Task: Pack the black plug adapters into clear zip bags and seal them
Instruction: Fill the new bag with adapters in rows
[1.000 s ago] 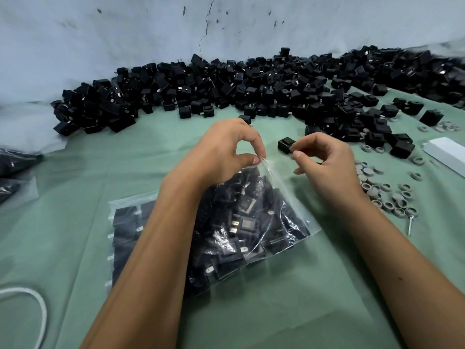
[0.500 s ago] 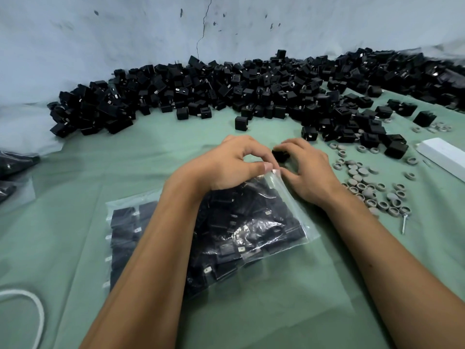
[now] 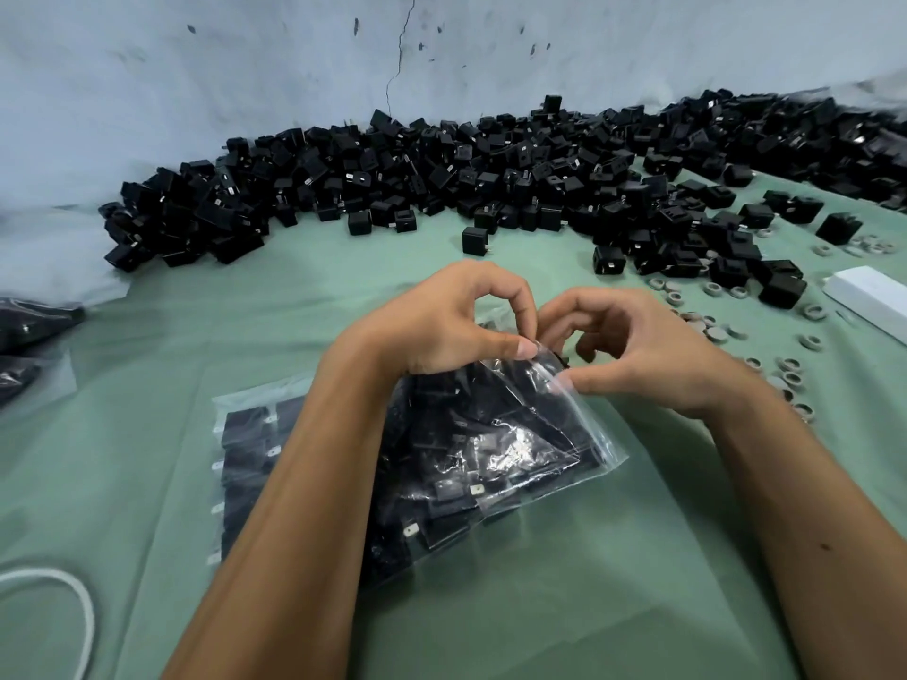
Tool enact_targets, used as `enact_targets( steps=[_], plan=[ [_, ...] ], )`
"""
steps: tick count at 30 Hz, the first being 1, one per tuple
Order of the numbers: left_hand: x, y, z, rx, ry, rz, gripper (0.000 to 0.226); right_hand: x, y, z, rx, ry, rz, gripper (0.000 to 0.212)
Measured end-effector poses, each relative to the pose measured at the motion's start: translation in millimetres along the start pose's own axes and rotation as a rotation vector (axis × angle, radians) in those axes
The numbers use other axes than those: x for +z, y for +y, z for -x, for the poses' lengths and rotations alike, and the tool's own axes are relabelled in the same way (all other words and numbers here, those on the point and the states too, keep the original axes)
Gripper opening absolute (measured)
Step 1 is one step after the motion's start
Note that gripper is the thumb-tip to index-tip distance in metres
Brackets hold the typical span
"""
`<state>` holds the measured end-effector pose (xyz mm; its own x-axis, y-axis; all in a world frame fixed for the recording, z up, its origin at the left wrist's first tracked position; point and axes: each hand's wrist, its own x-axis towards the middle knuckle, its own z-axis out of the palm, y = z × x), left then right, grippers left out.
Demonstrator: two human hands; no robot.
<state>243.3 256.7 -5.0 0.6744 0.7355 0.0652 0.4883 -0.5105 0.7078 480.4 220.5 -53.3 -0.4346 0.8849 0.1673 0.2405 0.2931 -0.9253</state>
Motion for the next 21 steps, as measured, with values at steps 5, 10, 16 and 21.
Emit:
enact_targets(
  steps=[5, 10, 16, 21],
  plan=[
    [1, 2, -1, 0.005, 0.079, 0.01, 0.013, 1, -3, 3, 0.068, -0.107, -0.152, 0.05],
    [2, 4, -2, 0.021, 0.105, 0.002, 0.012, -3, -4, 5, 0.062, -0.128, -0.229, 0.044],
    [2, 4, -3, 0.009, 0.115, 0.003, 0.012, 6, -4, 2, 0.068, -0.053, -0.201, 0.032],
    [2, 5, -4, 0.008, 0.116, 0.012, 0.013, 23, -7, -3, 0.009, -0.019, -0.206, 0.026]
  ],
)
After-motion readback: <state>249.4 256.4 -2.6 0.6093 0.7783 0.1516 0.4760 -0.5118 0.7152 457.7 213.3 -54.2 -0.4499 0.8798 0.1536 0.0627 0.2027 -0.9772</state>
